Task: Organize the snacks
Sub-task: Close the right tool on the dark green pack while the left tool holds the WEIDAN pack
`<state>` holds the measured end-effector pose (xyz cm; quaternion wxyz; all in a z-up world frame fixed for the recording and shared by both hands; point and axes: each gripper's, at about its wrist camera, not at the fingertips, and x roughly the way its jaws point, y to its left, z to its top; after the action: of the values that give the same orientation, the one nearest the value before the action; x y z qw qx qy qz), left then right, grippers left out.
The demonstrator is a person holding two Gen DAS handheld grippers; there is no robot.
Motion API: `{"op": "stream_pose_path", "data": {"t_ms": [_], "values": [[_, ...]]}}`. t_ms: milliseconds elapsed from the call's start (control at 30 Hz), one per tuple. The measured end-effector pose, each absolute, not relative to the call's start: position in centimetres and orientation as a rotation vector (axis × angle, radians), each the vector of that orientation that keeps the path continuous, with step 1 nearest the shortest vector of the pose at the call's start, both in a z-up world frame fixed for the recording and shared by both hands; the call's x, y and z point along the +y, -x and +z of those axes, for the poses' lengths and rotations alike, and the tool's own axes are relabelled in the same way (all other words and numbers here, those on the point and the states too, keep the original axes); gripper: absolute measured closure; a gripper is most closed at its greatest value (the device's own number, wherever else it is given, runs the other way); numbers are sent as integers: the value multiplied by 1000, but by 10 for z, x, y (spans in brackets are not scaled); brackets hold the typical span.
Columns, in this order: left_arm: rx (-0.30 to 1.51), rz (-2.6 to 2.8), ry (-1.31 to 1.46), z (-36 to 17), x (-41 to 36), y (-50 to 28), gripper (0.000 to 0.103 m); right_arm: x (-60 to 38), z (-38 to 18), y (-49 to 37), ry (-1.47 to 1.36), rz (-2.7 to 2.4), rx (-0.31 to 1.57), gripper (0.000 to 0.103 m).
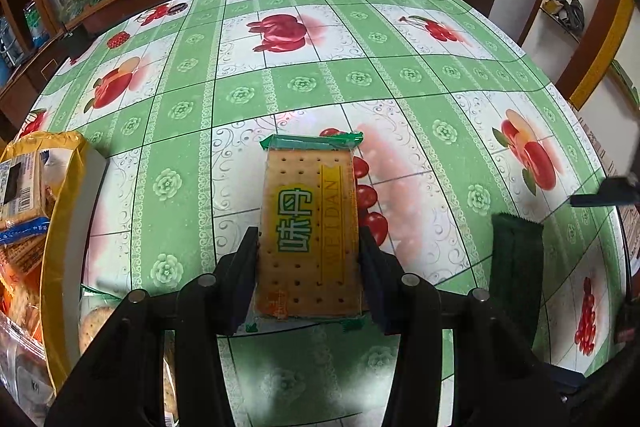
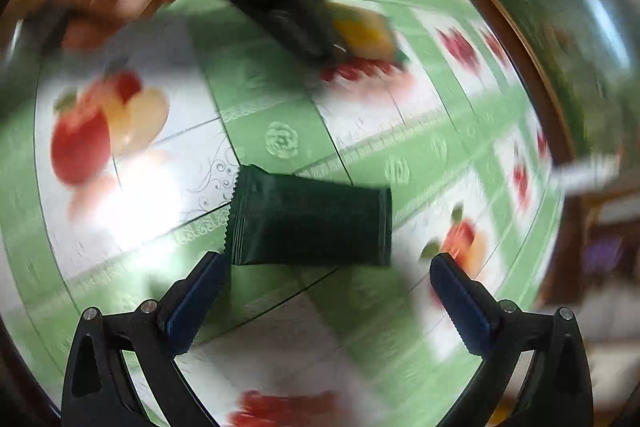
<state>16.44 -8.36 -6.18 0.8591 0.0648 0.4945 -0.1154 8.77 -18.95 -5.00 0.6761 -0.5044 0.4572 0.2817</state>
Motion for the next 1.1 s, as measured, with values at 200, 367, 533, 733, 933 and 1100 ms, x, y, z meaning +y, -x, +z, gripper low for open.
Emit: {"op": "stream_pose_path", "data": {"t_ms": [200, 367, 533, 733, 933, 1100], "values": [[1040, -257, -143, -62, -80, -159, 58, -191, -45, -113, 1054, 872, 1213, 0], [1043, -250, -134, -62, -77, -157, 58, -189, -57, -130, 1180, 938, 1274, 0], [1046, -239, -124, -62, -73, -157, 58, -176, -71, -131, 1252, 1052, 1353, 0], [1039, -242, -131, -63, -73, -157, 58, -205, -64, -144, 1098, 994, 1415, 0], [1036, -249, -119, -62, -71, -156, 58, -239, -48, -124, 889, 800, 1429, 0], [1041, -243, -119, -63, -72, -155, 58, -243, -22, -86, 1022, 857, 1166, 0]]}}
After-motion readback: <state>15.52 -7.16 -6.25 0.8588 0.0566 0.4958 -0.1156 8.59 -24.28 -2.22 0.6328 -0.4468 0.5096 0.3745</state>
